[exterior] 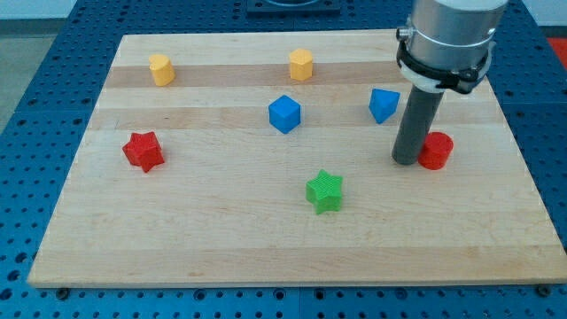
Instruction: Move blue triangle in between blue cube and red circle
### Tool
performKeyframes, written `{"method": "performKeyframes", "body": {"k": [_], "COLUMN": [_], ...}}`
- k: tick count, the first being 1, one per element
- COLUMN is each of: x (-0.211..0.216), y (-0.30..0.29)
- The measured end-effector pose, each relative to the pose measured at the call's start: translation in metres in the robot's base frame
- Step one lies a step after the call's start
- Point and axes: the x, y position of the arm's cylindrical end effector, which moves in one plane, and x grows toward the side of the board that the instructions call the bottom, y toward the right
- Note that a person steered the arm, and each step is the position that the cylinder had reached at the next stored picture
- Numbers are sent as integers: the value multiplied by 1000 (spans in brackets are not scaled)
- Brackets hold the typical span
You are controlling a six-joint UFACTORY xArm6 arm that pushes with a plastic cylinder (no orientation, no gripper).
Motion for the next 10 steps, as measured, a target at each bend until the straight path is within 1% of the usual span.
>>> {"method": "performKeyframes", "body": {"k": [1, 2, 3, 4, 5, 6, 7, 9, 10], "x": [0, -5, -5, -5, -29, -43, -44, -68, -66], "y": [12, 39, 46, 46, 44, 43, 40, 30, 30]}}
